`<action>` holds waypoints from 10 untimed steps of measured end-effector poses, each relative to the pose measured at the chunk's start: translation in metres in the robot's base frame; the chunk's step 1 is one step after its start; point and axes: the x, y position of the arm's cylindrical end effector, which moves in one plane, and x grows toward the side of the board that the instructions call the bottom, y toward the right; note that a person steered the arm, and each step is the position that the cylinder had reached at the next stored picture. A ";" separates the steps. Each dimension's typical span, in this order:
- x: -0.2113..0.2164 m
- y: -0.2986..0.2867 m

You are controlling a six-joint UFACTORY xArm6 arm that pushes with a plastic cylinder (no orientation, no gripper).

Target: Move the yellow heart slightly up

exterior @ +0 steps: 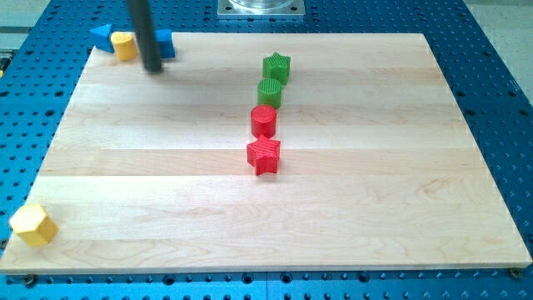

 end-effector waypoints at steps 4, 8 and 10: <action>-0.049 -0.040; 0.066 0.006; 0.279 0.010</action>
